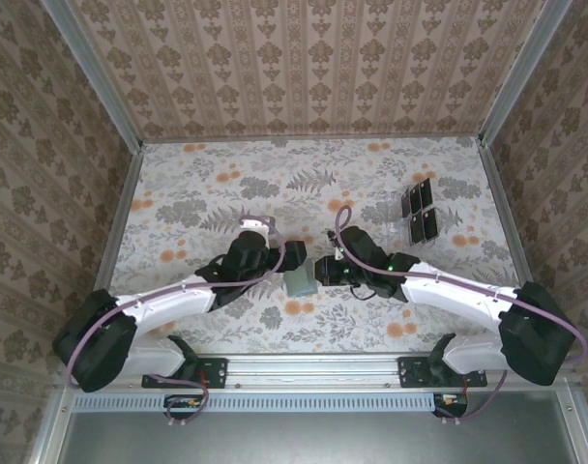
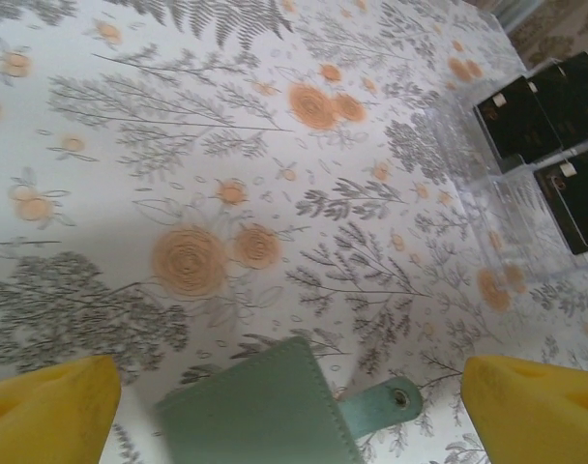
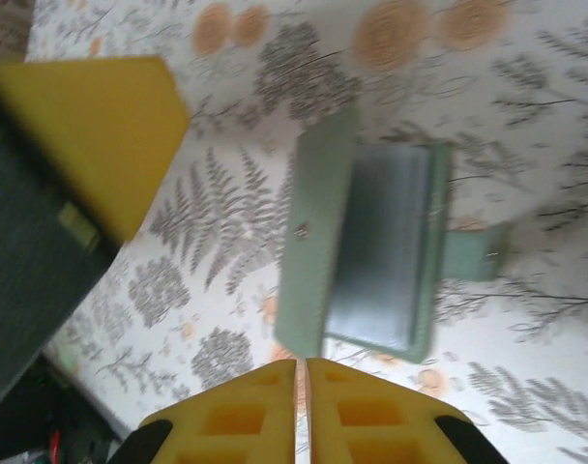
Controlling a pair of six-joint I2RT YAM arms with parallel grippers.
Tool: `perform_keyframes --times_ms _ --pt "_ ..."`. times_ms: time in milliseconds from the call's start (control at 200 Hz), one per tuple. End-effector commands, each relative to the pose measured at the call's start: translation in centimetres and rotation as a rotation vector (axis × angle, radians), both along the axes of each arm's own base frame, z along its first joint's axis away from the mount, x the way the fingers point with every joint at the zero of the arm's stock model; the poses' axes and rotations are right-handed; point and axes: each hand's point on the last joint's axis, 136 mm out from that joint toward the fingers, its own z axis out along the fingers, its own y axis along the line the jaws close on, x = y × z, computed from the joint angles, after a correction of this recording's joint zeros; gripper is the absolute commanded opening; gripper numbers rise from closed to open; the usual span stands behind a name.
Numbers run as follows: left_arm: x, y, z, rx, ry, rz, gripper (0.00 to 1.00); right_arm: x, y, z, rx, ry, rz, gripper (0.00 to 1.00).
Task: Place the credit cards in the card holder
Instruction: Close the card holder at the center of the table.
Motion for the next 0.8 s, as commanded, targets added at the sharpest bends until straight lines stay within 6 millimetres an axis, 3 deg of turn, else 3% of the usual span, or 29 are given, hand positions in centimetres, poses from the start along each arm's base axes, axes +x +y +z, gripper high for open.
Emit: perform_keyframes --times_ms 0,115,140,375,600,795 --pt "-0.1 2.4 -1.1 0.081 0.042 0.027 1.0 -0.1 1.7 0.8 0.011 -0.006 0.006 0.09" --pt "0.3 4.5 -2.1 0.14 0.093 0.07 1.0 -0.2 2.8 0.0 -0.003 0.006 0.027 0.06" --pt "0.4 5.1 -2.4 0.156 0.109 0.082 1.0 -0.1 3.0 -1.1 -0.024 0.025 0.029 0.06" --pt "0.3 7.6 -4.7 0.243 0.193 0.102 1.0 1.2 3.3 -4.6 -0.119 0.044 0.016 0.0" --pt "0.1 7.8 -6.5 0.309 0.229 0.064 1.0 2.2 3.2 -7.8 -0.15 0.088 0.0 0.0" --pt "0.5 6.7 -7.3 0.32 0.237 0.005 1.0 2.2 2.9 -9.0 -0.15 0.109 -0.006 0.0"
